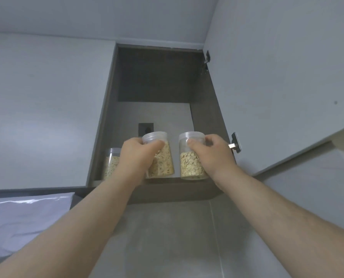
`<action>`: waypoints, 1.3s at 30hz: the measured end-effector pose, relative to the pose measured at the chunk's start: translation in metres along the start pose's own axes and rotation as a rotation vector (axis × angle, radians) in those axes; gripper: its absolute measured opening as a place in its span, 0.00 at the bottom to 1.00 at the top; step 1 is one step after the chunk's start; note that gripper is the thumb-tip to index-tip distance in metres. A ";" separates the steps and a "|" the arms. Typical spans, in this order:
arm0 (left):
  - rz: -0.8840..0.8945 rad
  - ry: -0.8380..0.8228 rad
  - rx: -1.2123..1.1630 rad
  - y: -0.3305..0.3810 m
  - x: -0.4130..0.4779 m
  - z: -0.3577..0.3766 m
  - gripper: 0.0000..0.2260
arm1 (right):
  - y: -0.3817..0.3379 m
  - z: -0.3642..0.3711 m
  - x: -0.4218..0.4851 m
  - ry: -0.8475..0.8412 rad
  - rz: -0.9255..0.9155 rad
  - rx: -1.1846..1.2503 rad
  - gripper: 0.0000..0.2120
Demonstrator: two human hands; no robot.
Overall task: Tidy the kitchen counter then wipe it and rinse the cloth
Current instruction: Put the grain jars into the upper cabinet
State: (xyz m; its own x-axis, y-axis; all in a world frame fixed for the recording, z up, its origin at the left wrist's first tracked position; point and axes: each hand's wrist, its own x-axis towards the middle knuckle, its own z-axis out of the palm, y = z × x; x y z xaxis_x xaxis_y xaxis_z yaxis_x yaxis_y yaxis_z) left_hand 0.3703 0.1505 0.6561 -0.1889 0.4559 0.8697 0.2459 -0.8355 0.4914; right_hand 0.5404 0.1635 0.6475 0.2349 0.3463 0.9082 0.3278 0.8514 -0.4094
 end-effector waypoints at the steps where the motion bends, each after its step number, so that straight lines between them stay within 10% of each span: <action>1: 0.003 0.002 0.007 -0.001 0.007 0.003 0.07 | 0.002 0.005 0.008 -0.002 -0.013 0.001 0.18; 19: 0.146 0.087 0.484 -0.048 0.042 0.043 0.15 | 0.057 0.029 0.055 -0.087 0.011 -0.077 0.26; 32: 0.903 0.038 0.963 -0.082 0.041 0.013 0.28 | 0.058 0.008 0.052 -0.486 -0.003 0.082 0.40; 39: 0.744 -0.141 1.064 -0.066 0.075 -0.010 0.42 | 0.064 0.007 0.060 -0.568 0.069 0.164 0.42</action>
State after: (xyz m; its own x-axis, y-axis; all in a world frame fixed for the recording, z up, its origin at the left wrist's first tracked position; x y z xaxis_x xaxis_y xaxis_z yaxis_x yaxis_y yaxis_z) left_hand 0.3307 0.2366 0.6886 0.4023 0.0747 0.9124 0.8869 -0.2791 -0.3682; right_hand 0.5687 0.2413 0.6761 -0.2907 0.5206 0.8027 0.1724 0.8538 -0.4913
